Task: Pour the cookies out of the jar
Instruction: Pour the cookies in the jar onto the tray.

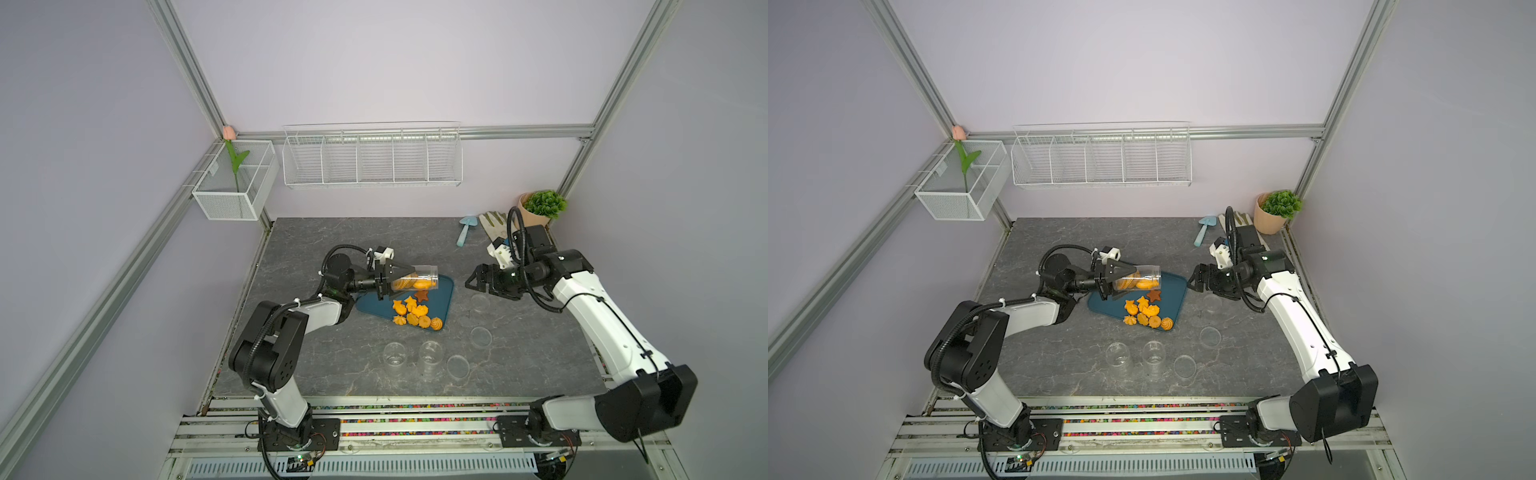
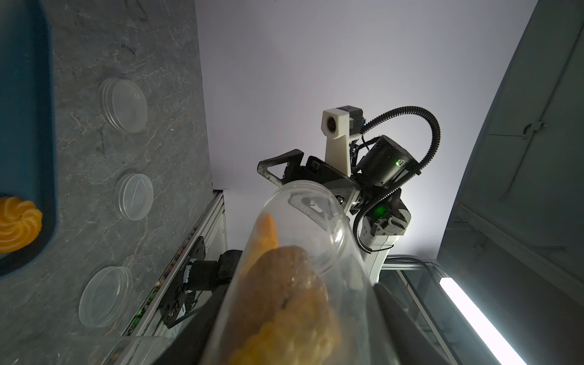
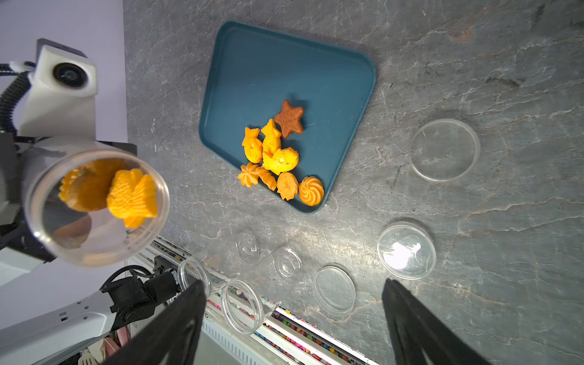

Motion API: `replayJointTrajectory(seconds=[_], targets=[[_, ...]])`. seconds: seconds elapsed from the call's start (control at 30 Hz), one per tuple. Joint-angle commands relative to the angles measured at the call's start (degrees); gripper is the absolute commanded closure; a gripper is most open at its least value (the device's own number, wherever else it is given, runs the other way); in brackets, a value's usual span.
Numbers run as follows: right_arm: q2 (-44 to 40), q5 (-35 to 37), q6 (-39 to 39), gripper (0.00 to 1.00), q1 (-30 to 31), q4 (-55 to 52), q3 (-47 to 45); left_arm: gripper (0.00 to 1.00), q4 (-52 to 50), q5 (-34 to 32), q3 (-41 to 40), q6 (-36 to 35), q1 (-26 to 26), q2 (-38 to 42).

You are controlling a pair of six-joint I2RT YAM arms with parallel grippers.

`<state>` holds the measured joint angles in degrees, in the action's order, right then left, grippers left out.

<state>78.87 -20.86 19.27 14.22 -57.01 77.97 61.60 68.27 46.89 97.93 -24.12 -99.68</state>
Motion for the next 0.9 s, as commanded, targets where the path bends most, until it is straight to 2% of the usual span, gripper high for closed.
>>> replayJointTrajectory(seconds=[0.0, 0.07, 0.27, 0.57, 0.87], targets=[[-1.2, -1.7, -0.3, 0.11, -0.2, -0.7, -1.6, 0.37, 15.5, 1.7, -1.1, 8.2, 1.7, -3.8], [-1.5, -2.1, 0.0, 0.11, -0.2, -0.3, -1.9, 0.38, 19.2, 3.5, -0.8, 10.6, 2.9, -6.6], [-2.5, -1.7, 0.3, 0.11, -0.2, -0.2, -3.0, 0.38, 19.3, 5.6, -1.7, 8.8, 4.9, -9.7], [-3.9, -1.5, 1.6, 0.11, -0.2, 0.1, -3.6, 0.38, 19.3, 6.6, -2.9, 6.1, 11.4, -15.1], [-4.9, -1.8, 2.9, 0.11, -0.2, 0.5, -3.2, 0.38, 19.3, 4.6, -4.4, 4.5, 14.4, -21.8]])
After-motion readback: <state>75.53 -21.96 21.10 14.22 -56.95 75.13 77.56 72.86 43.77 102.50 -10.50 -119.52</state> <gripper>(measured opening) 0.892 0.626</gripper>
